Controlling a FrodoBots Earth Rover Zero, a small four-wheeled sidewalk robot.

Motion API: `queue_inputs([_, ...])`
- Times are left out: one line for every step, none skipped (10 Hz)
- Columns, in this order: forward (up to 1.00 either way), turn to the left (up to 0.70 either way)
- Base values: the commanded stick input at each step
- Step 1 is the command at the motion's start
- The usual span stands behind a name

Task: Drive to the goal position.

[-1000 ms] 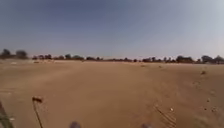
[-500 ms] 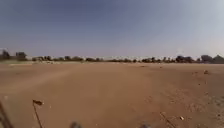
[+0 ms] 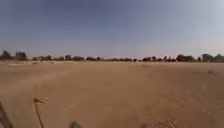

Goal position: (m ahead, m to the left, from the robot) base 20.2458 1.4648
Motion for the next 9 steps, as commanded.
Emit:
queue_inputs([0.50,0.00])
queue_inputs([0.50,0.00])
queue_inputs([0.50,0.00])
queue_inputs([0.50,0.00])
queue_inputs([0.50,0.00])
queue_inputs([0.50,0.00])
queue_inputs([0.50,0.00])
queue_inputs([0.50,0.00])
queue_inputs([0.50,0.00])
